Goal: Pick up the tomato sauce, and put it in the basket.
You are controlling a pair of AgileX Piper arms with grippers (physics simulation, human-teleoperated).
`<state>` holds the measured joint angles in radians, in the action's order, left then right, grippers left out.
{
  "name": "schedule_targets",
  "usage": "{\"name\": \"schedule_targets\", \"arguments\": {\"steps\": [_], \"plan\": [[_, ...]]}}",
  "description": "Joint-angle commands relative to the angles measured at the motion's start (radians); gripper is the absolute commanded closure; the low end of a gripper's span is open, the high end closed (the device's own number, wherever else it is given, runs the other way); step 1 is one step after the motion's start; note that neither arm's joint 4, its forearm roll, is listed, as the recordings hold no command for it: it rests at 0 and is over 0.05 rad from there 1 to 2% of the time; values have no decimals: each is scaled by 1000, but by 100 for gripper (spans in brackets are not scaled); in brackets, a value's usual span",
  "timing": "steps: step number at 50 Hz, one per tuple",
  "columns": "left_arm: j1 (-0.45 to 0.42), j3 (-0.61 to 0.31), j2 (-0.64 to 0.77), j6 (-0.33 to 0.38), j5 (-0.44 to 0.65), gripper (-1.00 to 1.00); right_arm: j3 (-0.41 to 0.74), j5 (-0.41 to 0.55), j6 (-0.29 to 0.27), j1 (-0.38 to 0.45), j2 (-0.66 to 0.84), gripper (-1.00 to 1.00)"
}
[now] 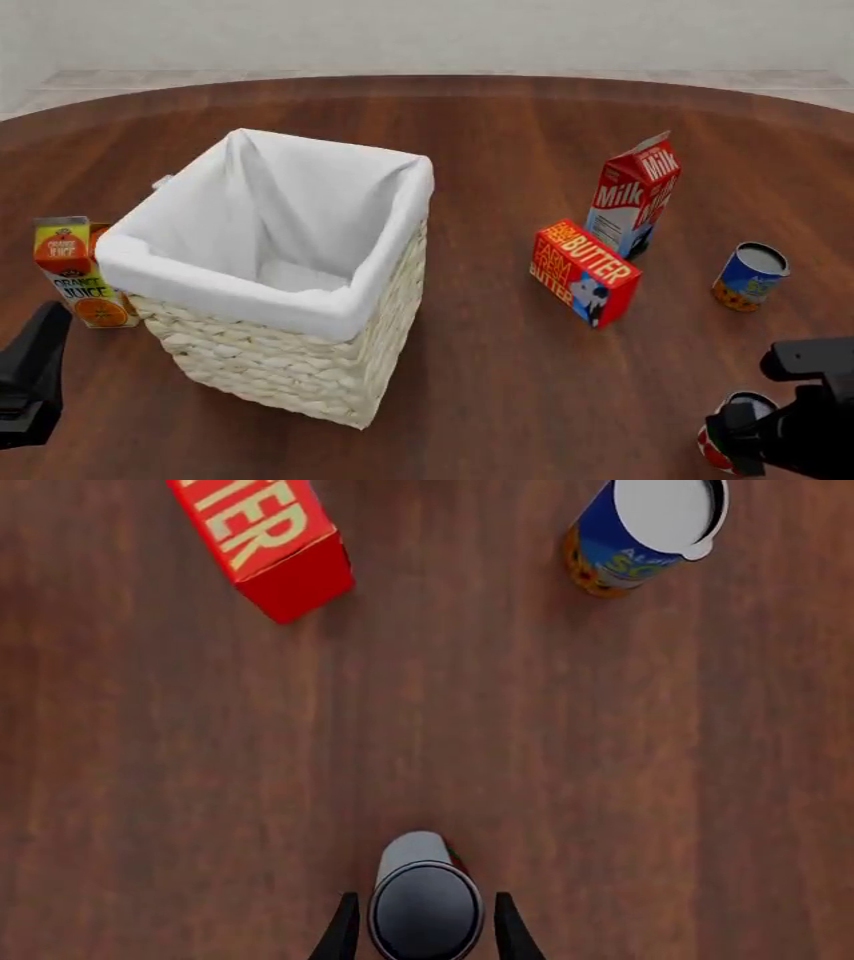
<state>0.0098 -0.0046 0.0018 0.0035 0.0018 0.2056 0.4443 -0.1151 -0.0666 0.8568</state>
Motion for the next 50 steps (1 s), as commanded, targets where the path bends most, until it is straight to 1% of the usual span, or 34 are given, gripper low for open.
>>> {"name": "schedule_targets", "arguments": {"steps": [1, 5, 8, 21, 24, 25, 32, 34, 39, 46, 50], "plan": [[0, 0, 0, 0, 0, -100, -11, -14, -5, -4, 18, -100], [0, 0, 0, 0, 0, -100, -22, -33, -23, -20, 36, -100], [0, 0, 0, 0, 0, -100, -34, -53, -25, -22, 55, -100], [0, 0, 0, 0, 0, -100, -26, -55, -22, -16, 54, -100], [0, 0, 0, 0, 0, -100, -21, -41, -18, -4, 38, -100], [0, 0, 0, 0, 0, -100, -14, -29, -15, 6, 19, 100], [0, 0, 0, 0, 0, -100, 3, 17, -14, 16, -25, 100], [0, 0, 0, 0, 0, -100, 8, 31, -35, 2, -38, 100], [0, 0, 0, 0, 0, -100, 21, 68, -29, 13, -68, 100], [0, 0, 0, 0, 0, -100, 97, 190, -5, 58, -162, 100], [0, 0, 0, 0, 0, -100, 121, 234, 3, 78, -194, 100]]}}
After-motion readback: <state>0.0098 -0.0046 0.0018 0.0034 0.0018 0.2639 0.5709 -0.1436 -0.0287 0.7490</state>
